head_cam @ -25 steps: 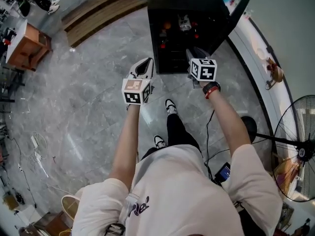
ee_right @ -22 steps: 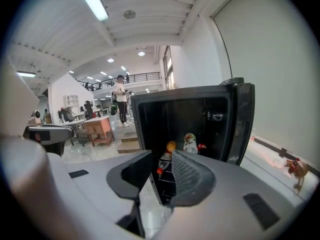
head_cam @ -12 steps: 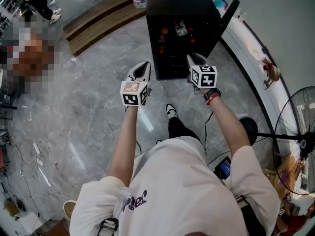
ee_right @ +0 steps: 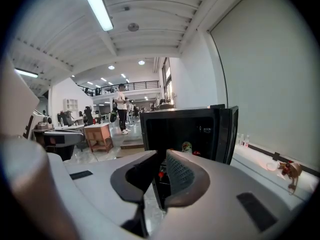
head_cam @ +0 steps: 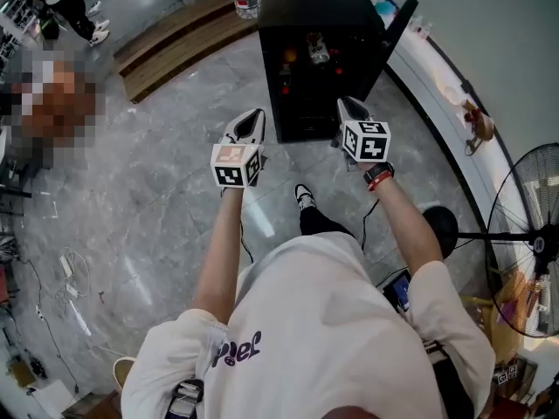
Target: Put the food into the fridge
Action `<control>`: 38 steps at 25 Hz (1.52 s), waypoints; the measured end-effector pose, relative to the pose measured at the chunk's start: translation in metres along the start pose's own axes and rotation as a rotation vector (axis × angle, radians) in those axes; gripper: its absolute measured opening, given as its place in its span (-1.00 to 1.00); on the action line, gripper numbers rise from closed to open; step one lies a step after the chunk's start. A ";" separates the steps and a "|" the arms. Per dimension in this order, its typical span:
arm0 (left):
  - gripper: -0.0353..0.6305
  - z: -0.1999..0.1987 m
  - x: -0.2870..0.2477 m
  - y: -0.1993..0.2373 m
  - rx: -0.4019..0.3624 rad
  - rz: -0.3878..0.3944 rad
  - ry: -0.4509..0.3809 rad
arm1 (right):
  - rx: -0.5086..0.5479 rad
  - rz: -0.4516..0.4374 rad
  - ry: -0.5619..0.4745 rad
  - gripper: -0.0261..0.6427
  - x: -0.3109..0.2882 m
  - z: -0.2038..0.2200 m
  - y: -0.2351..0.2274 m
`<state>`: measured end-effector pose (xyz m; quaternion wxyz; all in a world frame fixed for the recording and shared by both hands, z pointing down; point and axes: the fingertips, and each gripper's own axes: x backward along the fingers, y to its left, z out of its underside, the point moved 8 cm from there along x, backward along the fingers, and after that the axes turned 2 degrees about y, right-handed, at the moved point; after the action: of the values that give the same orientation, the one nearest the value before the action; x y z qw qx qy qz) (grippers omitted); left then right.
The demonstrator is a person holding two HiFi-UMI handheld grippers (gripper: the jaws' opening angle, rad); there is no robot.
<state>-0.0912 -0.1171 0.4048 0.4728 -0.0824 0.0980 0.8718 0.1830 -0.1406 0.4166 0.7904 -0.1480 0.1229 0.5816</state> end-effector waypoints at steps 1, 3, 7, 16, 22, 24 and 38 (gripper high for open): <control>-0.84 0.000 0.002 -0.001 0.000 0.000 -0.002 | 0.001 -0.001 -0.004 -0.73 0.003 0.000 0.002; -0.84 0.000 0.006 -0.003 -0.002 0.002 -0.006 | 0.001 -0.004 -0.012 -0.74 0.010 0.000 0.006; -0.84 -0.004 0.015 -0.005 -0.011 0.002 -0.014 | 0.003 -0.012 -0.028 -0.78 0.021 0.001 0.016; -0.84 -0.001 0.032 -0.010 -0.016 -0.004 -0.017 | 0.009 -0.002 -0.056 -0.85 0.043 0.000 0.026; -0.84 -0.006 0.036 -0.010 -0.024 -0.011 -0.041 | 0.000 0.011 -0.073 -0.88 0.050 0.003 0.026; -0.84 -0.008 0.037 -0.012 -0.028 -0.014 -0.042 | -0.002 0.015 -0.075 -0.88 0.053 0.004 0.026; -0.84 -0.010 0.037 -0.008 -0.026 -0.023 -0.035 | 0.011 0.030 -0.076 -0.88 0.057 0.003 0.023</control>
<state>-0.1044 -0.0854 0.3856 0.4831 -0.0743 0.0775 0.8690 0.1776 -0.0829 0.3962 0.7864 -0.1196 0.0980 0.5981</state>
